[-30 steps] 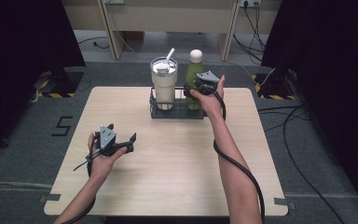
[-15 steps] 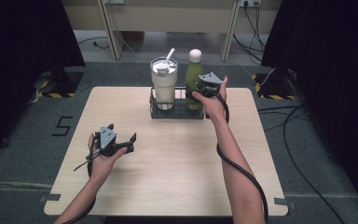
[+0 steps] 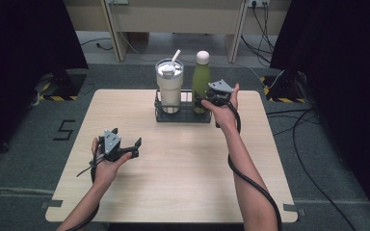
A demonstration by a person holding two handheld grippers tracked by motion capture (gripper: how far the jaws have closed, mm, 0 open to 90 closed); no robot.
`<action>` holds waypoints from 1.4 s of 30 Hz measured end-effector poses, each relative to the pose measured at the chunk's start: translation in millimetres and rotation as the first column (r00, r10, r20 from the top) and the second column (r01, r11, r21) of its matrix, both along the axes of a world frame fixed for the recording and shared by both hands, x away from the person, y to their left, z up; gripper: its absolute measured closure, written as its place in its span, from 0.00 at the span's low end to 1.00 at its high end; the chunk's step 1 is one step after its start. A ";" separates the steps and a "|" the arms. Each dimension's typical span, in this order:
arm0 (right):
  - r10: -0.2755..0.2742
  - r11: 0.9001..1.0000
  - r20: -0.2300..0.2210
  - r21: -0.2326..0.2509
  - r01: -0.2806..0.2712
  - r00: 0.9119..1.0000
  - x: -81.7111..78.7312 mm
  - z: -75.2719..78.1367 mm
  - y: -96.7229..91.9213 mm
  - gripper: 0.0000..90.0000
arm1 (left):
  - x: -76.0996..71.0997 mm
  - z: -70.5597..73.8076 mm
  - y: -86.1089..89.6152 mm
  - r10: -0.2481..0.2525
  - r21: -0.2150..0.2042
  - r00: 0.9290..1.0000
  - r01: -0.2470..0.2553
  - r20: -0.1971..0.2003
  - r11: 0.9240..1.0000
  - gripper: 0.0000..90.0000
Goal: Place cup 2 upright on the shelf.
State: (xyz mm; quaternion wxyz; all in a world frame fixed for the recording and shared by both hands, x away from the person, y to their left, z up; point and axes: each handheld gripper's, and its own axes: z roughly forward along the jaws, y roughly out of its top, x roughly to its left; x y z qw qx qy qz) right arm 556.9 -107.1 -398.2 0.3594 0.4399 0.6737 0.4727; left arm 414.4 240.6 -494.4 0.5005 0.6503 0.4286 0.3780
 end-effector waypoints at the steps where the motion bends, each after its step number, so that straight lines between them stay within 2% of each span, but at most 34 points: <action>1: 0.001 1.000 -0.001 -0.002 -0.001 1.000 -1.7 -0.4 -0.9 0.14 | 0.0 -0.1 0.1 0.001 0.000 1.000 -0.001 0.000 1.000 0.01; 13: 0.002 1.000 0.010 -0.004 -0.002 1.000 -19.4 0.5 -11.9 0.14 | -0.4 -0.3 0.1 0.003 0.004 1.000 -0.003 -0.001 1.000 0.01; 34: -0.007 1.000 0.021 -0.013 0.007 1.000 -54.4 -6.5 -31.9 0.15 | -1.2 -1.3 -1.2 0.000 0.009 1.000 0.000 -0.005 1.000 0.01; 42: -0.014 1.000 0.007 -0.019 0.014 1.000 -65.1 -12.0 -43.7 0.15 | -1.1 -1.9 -1.4 0.003 0.012 1.000 -0.003 -0.006 1.000 0.01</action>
